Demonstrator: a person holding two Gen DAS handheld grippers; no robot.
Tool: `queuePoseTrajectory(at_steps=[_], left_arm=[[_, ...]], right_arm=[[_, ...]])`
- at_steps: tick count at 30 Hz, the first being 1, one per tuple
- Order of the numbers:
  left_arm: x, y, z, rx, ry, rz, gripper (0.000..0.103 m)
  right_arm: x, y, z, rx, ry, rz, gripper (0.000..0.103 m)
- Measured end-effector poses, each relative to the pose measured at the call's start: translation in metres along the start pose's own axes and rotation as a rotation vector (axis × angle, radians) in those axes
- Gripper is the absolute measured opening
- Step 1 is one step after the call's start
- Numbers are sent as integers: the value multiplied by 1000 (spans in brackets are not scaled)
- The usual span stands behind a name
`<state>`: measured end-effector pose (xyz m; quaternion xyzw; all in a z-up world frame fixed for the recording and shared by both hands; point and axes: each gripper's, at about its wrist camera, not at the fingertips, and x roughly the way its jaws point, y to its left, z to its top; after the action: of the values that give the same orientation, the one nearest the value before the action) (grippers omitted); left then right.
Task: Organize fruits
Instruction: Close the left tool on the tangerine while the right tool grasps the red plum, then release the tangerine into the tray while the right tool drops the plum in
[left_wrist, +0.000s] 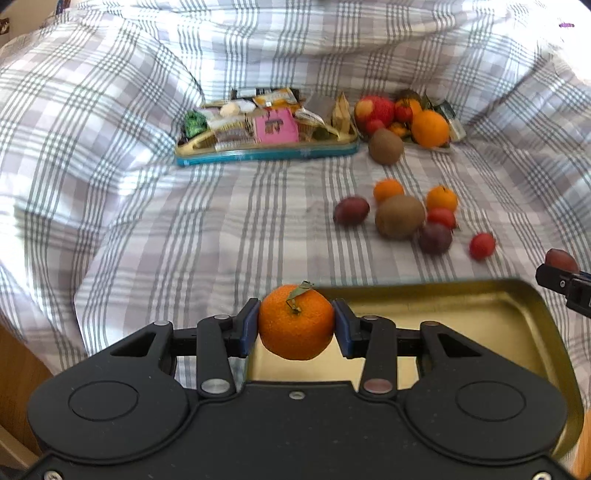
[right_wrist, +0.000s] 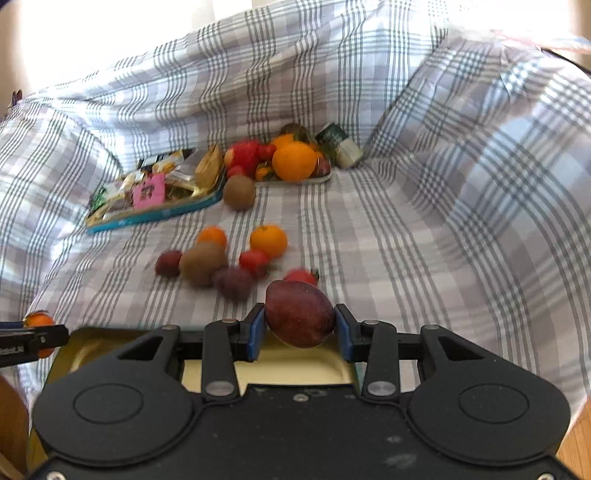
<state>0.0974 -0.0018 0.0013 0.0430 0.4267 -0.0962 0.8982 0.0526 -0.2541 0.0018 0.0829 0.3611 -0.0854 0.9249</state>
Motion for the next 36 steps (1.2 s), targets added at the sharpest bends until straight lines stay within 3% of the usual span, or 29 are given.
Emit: queuePoseTrajectory(at_steps=[13,29,36], left_arm=[[-8,-8,-32,-25,61,-17,50],[-9,-7,-32,-41,68,-18,51],[-17,-13,-29,-4,5,2,50]], right_arm=[[-25,4,-48,21,95,25,41],[-23,5,-45,-3,94,43,41],[-22,5,-44,0,90,49,42]])
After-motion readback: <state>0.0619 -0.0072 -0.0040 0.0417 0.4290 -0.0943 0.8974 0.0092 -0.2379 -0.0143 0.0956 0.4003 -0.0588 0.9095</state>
